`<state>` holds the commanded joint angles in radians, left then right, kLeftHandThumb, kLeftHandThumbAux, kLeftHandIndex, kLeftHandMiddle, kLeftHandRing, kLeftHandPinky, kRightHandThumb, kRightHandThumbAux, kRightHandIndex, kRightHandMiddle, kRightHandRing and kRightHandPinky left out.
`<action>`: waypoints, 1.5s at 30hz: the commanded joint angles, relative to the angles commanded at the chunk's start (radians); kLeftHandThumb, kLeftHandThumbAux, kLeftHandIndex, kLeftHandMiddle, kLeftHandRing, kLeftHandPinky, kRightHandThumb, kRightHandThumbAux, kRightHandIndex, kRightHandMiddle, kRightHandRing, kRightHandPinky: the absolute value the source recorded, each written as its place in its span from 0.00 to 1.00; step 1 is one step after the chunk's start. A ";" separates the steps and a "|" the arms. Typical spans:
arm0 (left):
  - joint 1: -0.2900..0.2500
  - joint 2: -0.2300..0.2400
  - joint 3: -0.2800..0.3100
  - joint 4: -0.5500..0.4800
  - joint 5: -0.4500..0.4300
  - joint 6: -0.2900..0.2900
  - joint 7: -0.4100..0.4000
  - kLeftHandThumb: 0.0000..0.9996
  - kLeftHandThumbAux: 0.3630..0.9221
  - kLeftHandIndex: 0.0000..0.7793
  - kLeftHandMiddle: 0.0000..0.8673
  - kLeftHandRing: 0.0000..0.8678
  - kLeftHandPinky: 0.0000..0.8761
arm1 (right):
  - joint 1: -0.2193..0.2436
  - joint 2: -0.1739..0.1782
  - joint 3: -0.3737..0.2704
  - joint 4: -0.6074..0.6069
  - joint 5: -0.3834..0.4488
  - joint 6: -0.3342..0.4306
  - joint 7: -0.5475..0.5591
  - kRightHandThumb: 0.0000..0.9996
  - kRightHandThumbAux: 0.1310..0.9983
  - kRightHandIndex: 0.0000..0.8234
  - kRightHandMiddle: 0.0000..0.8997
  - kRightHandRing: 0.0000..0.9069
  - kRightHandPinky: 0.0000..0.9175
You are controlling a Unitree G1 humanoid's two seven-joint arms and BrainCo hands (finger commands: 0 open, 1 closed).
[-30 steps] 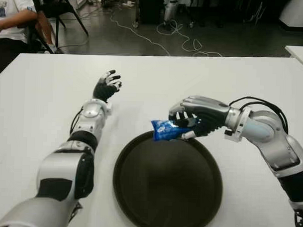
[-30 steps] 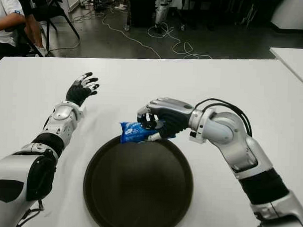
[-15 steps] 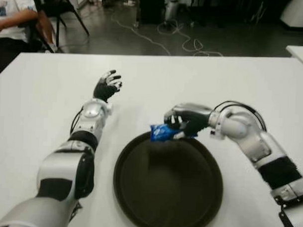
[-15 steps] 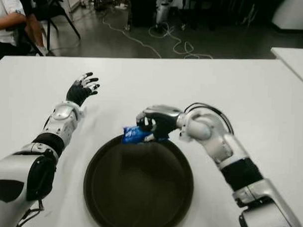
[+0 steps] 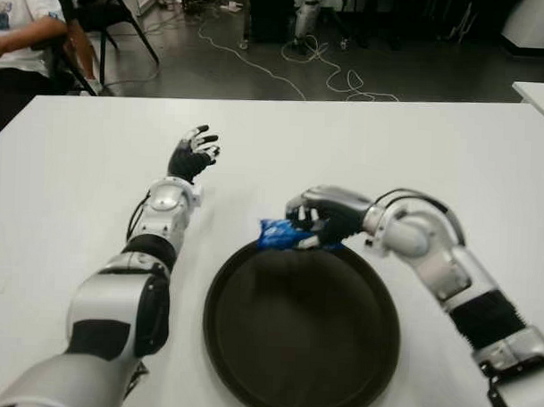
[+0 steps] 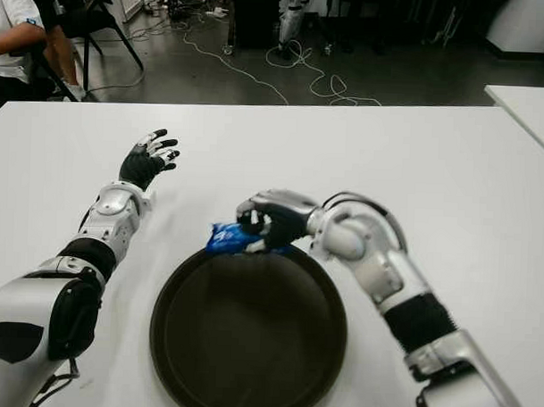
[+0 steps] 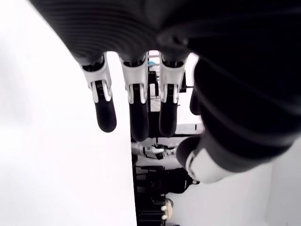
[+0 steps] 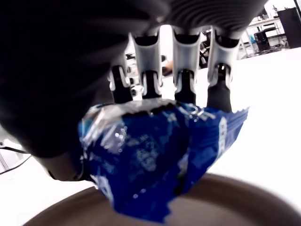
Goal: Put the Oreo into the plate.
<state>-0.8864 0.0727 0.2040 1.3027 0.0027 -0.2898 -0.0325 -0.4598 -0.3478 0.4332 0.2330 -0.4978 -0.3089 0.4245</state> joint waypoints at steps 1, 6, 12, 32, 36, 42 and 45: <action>0.000 0.000 0.000 0.000 0.000 0.000 0.000 0.18 0.76 0.18 0.25 0.24 0.25 | 0.005 0.006 0.001 -0.002 -0.004 0.000 -0.008 0.69 0.69 0.52 0.84 0.84 0.82; 0.000 0.000 -0.002 0.000 0.002 -0.001 0.001 0.17 0.76 0.18 0.25 0.24 0.24 | 0.020 0.027 0.002 -0.009 -0.010 -0.001 -0.030 0.69 0.69 0.52 0.84 0.84 0.82; 0.001 0.000 -0.007 0.001 0.007 -0.003 0.003 0.17 0.77 0.17 0.24 0.23 0.23 | 0.029 0.040 0.006 -0.004 -0.015 -0.019 -0.055 0.69 0.69 0.52 0.84 0.84 0.81; 0.001 0.000 -0.007 0.002 -0.001 -0.003 -0.005 0.17 0.76 0.18 0.24 0.23 0.24 | 0.063 0.038 0.003 -0.070 -0.014 -0.030 -0.068 0.69 0.69 0.52 0.81 0.82 0.81; 0.001 0.000 -0.009 0.001 0.001 -0.004 -0.002 0.18 0.77 0.18 0.24 0.23 0.23 | 0.075 0.034 0.003 -0.100 -0.011 -0.026 -0.064 0.69 0.69 0.52 0.81 0.81 0.80; 0.002 0.000 -0.009 0.001 0.001 -0.005 0.000 0.19 0.78 0.17 0.24 0.23 0.23 | 0.090 0.015 0.006 -0.142 -0.013 -0.045 -0.057 0.69 0.69 0.52 0.82 0.83 0.82; 0.003 -0.001 -0.009 0.001 0.001 -0.006 -0.001 0.18 0.78 0.17 0.24 0.22 0.22 | 0.093 0.008 0.007 -0.152 -0.020 -0.049 -0.055 0.69 0.69 0.52 0.83 0.83 0.82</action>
<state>-0.8838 0.0719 0.1948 1.3042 0.0032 -0.2958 -0.0333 -0.3666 -0.3394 0.4405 0.0809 -0.5178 -0.3577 0.3699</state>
